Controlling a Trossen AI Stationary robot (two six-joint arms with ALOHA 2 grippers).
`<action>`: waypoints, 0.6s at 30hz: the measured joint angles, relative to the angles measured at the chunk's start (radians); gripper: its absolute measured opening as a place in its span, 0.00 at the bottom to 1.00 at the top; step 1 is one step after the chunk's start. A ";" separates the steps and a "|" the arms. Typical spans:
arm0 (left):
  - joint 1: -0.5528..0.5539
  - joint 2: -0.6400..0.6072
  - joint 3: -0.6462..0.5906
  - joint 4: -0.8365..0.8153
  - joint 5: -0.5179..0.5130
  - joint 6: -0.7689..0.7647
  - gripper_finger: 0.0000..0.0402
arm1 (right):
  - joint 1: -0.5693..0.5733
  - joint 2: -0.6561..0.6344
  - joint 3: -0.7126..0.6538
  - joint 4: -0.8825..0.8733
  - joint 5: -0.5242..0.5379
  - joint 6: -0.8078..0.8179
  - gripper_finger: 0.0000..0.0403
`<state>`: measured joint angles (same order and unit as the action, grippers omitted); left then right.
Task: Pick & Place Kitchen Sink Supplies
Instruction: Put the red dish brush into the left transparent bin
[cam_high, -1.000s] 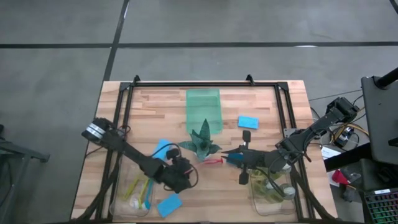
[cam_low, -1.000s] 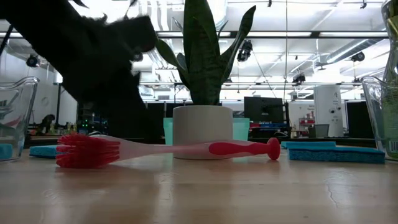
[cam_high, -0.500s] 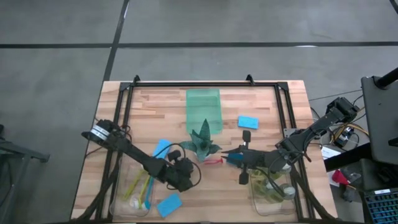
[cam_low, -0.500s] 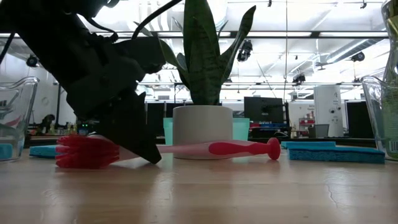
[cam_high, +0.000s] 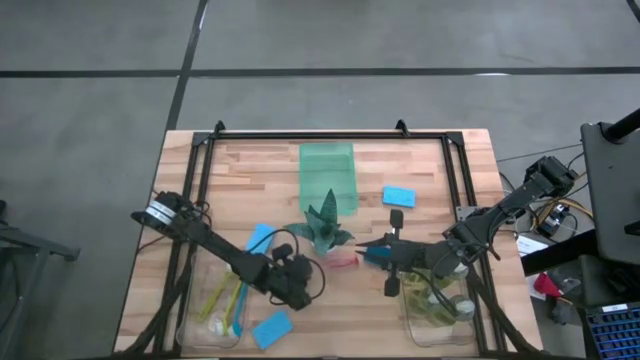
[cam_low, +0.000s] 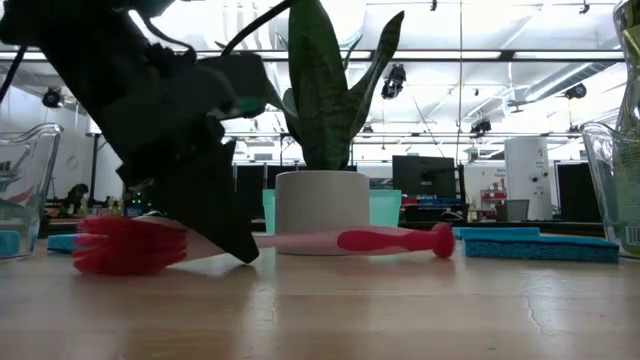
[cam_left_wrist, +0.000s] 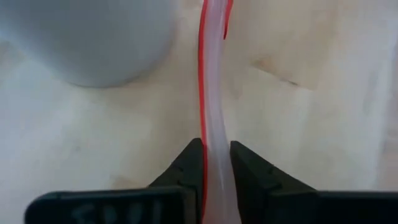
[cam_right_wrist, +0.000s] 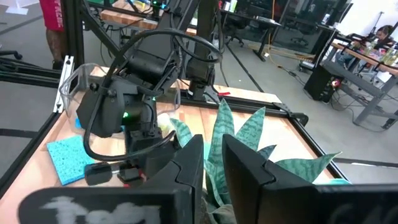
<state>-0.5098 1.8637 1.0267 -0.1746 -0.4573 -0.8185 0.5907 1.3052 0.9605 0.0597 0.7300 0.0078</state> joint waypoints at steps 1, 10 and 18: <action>-0.001 0.000 0.007 0.000 0.015 0.003 0.15 | 0.000 0.000 0.000 0.000 0.000 0.000 0.14; -0.009 0.000 0.103 0.001 0.137 0.025 0.12 | 0.000 0.000 -0.001 0.001 0.000 -0.007 0.14; -0.041 -0.002 0.184 -0.021 0.253 0.010 0.14 | 0.000 0.000 -0.001 0.001 0.000 -0.007 0.14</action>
<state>-0.5503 1.8622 1.2107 -0.1954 -0.2047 -0.8084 0.5907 1.3052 0.9592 0.0605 0.7300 0.0006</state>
